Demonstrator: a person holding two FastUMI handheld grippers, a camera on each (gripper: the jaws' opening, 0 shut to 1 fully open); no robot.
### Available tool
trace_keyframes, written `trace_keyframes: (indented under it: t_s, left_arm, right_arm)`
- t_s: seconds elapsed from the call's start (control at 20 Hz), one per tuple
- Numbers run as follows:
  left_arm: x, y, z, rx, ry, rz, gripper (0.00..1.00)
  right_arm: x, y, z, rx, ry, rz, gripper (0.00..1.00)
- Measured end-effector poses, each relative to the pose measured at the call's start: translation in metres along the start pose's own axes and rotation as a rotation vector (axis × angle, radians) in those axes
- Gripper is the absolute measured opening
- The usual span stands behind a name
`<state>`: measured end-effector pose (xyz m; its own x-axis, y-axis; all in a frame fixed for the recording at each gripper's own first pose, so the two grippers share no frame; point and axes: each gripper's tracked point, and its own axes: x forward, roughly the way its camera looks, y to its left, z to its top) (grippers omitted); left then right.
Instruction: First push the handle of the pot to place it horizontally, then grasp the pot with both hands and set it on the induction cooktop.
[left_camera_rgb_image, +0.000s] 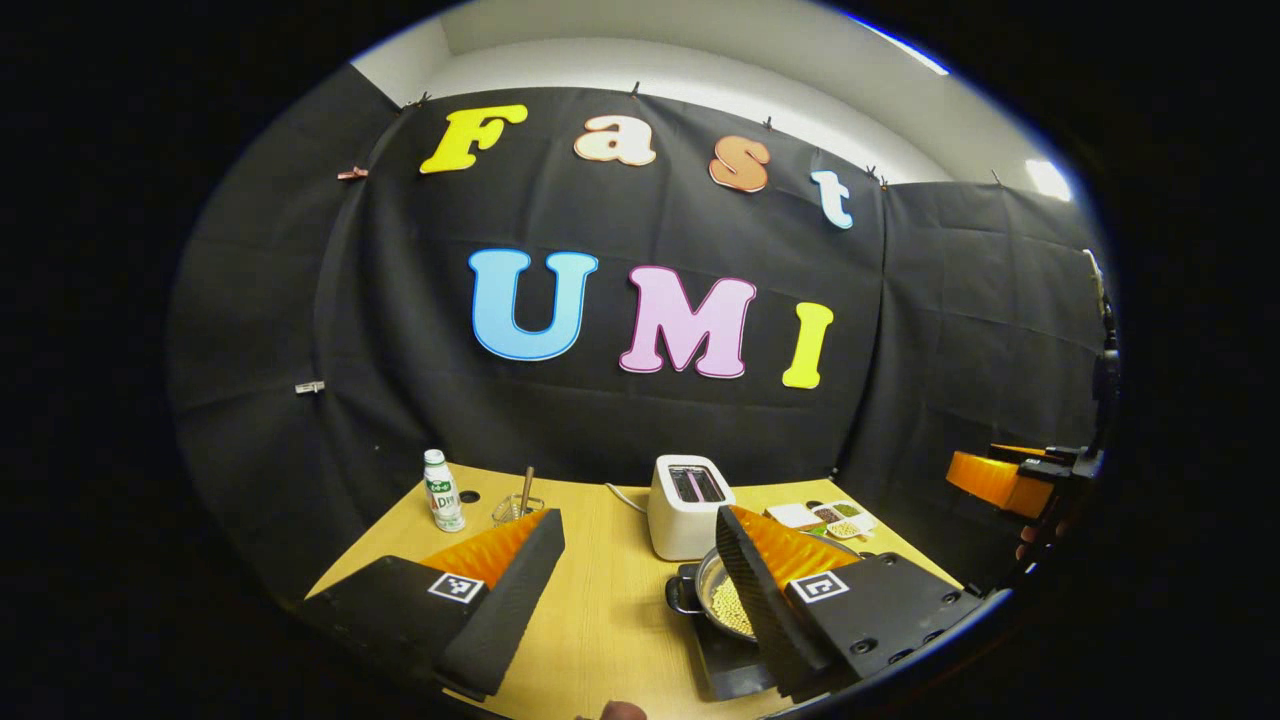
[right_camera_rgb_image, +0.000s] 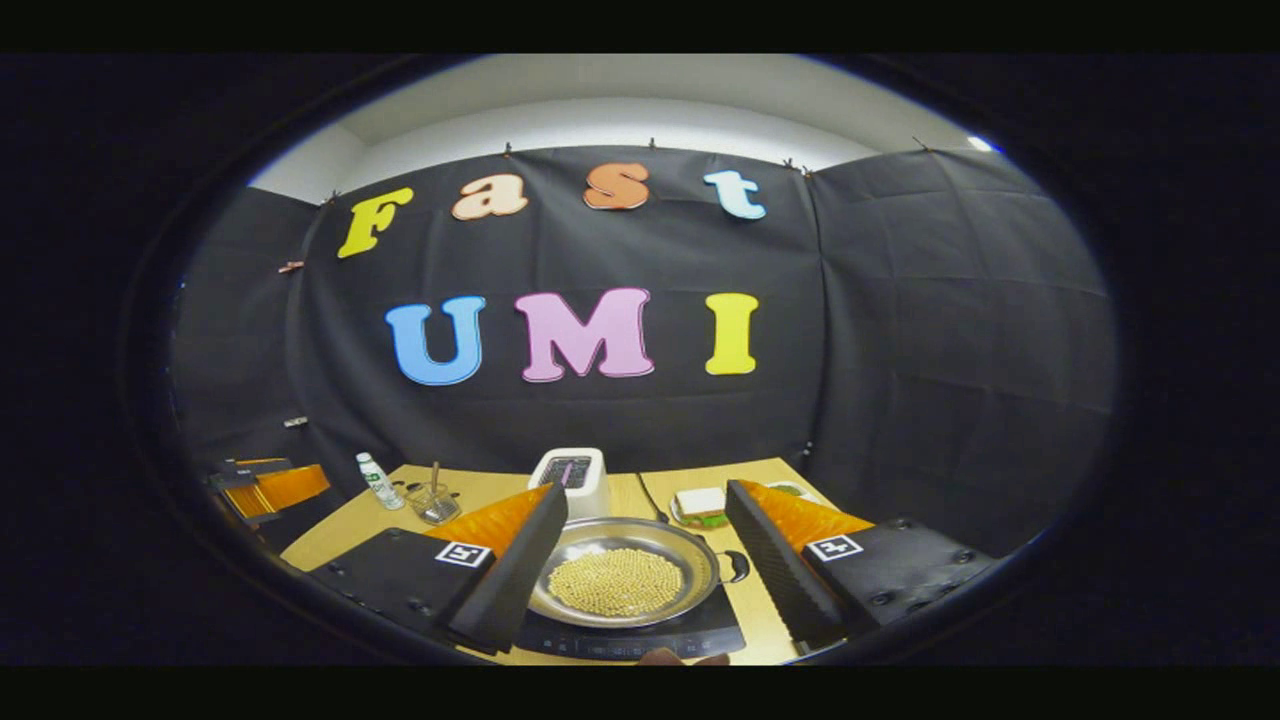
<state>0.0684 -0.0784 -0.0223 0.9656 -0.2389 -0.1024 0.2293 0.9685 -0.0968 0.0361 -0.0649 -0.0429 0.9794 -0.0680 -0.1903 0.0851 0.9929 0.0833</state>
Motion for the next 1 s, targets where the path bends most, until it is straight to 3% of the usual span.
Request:
trace_keyframes:
  t_s: [0.2,1.0]
  left_arm:
    - [-0.017,0.006,0.01,0.039,-0.044,0.017,0.95]
    - [-0.026,0.005,0.01,0.061,-0.033,-0.001,0.95]
  right_arm:
    - [-0.016,0.013,0.005,-0.02,-0.044,-0.003,0.98]
    - [-0.026,0.025,0.0,-0.037,-0.027,-0.007,0.98]
